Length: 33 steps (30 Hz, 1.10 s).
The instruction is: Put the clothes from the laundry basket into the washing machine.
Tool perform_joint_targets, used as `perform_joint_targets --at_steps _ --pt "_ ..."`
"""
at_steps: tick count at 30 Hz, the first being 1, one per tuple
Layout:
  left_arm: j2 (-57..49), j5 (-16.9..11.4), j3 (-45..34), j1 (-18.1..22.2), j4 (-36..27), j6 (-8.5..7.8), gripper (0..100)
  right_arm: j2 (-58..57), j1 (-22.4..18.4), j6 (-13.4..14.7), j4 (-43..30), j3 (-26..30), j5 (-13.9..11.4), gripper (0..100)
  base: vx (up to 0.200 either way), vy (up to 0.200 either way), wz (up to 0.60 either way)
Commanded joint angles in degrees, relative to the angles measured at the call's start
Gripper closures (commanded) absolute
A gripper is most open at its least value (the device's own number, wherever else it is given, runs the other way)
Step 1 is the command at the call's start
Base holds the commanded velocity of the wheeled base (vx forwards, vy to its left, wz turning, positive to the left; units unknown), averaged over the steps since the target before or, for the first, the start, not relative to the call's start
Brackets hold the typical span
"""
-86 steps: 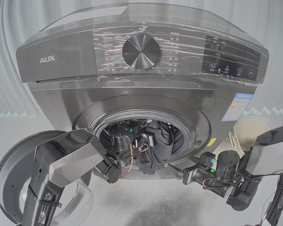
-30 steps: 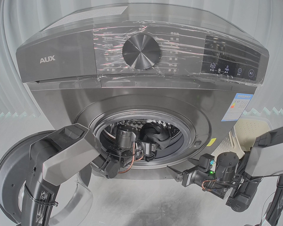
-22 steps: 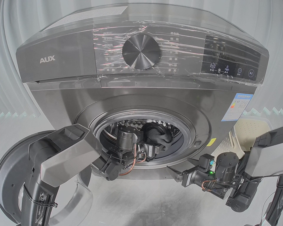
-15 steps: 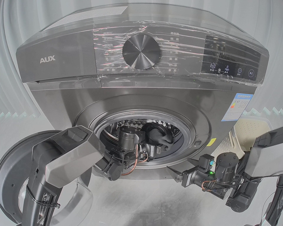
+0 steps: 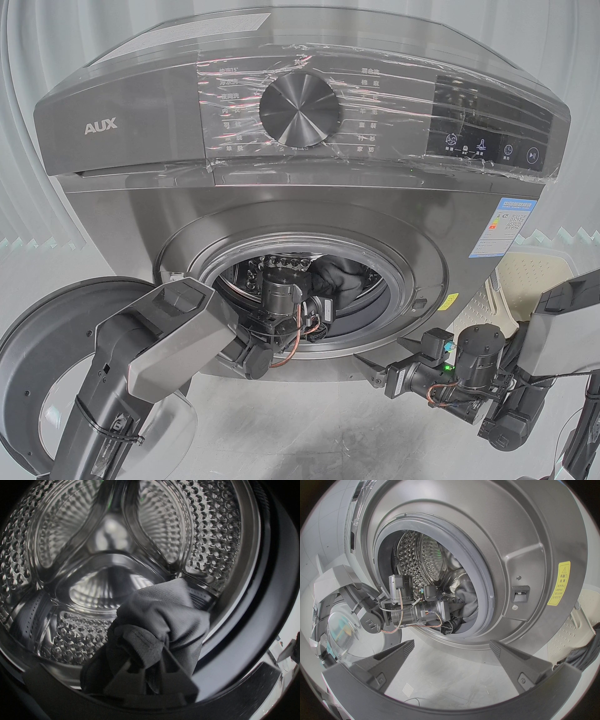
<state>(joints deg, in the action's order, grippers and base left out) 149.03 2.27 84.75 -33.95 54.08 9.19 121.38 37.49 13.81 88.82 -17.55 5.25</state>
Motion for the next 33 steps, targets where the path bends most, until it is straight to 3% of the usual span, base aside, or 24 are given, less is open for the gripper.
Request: perform_joint_targets --at_steps 1,11,17,18,25,33 --pt "1.7 3.97 6.22 2.4 0.85 0.04 100 0.08 0.13 -0.01 0.04 -0.02 0.02 0 0.0 0.0 0.0" --pt "2.41 7.75 10.52 5.65 -0.11 0.04 100 0.35 0.39 -0.01 0.04 -0.02 0.11 0 0.0 0.0 0.0" --pt "2.85 7.93 10.61 5.3 0.06 0.04 100 0.35 0.39 -0.01 0.04 -0.02 0.11 0 0.0 0.0 0.0" --pt "2.67 7.93 10.26 5.21 0.41 -0.05 0 0.35 0.39 -0.01 0.04 -0.02 0.11 0 0.0 0.0 0.0" --pt "-3.48 5.64 -0.73 2.66 -0.38 -0.23 0 0.35 0.39 -0.01 0.04 0.06 0.11 0 0.0 0.0 0.0" --pt "-6.56 2.74 -10.75 1.34 -1.78 -3.57 0 0.35 0.39 -0.01 0.04 0.06 0.11 0 0.0 0.0 0.0"
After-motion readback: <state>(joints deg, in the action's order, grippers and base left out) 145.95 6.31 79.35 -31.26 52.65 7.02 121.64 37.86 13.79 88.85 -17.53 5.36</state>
